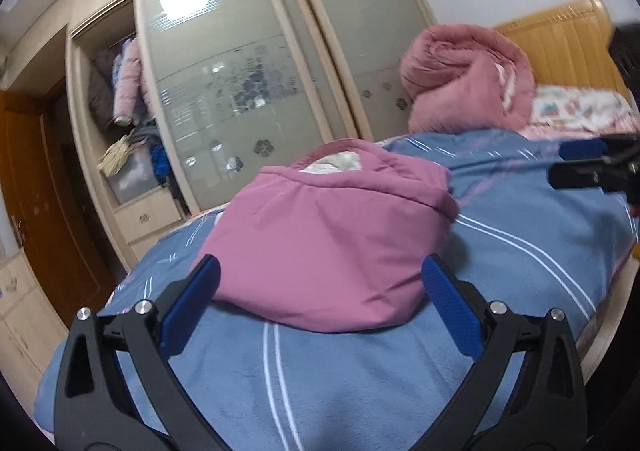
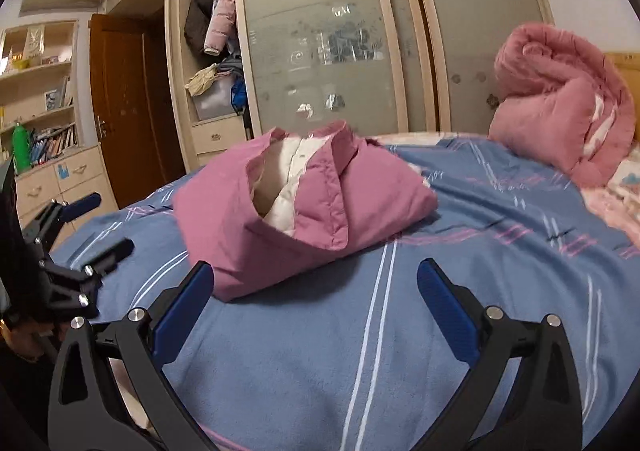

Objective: Fold large clothes

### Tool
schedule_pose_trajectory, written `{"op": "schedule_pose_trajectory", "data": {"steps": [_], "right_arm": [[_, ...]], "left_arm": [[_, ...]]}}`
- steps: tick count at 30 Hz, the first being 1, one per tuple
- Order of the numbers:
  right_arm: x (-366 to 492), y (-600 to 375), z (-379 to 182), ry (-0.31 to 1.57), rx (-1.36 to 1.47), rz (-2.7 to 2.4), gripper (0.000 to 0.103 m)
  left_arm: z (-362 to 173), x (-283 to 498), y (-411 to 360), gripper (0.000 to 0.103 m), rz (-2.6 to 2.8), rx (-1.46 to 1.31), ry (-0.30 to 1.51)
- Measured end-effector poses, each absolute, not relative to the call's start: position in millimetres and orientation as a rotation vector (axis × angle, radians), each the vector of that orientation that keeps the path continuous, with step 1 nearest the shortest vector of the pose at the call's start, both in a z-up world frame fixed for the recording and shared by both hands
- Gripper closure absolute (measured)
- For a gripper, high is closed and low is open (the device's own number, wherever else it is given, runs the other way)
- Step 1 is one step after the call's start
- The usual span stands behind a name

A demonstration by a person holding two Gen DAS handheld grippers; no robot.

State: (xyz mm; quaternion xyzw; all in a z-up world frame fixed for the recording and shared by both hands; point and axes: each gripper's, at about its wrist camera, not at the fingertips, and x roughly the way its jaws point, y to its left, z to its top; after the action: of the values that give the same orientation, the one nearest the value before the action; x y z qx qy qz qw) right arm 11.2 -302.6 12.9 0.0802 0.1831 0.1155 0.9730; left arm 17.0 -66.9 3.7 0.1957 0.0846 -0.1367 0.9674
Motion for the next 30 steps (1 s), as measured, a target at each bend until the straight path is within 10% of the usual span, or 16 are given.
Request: {"op": "schedule_pose_trajectory", "data": {"steps": [9,20,26,30], "right_arm": [[5,-307,20,0.392,0.265,0.287,0.001],[13,-318,22,0.401,0.353,0.320,0.001],[10,-326,23,0.393,0.380,0.335,0.001],[10,-331,23,0.396,0.398,0.345,0.001]], "left_arm": [[50,44,-97,0.002,-0.322,0.613,0.185],[117,242,-158,0.007,-0.052,0.511,0.656],[68,315,-182,0.038,0.144,0.611,0.903],[51,334,-158,0.089,0.196,0.584,1.048]]}}
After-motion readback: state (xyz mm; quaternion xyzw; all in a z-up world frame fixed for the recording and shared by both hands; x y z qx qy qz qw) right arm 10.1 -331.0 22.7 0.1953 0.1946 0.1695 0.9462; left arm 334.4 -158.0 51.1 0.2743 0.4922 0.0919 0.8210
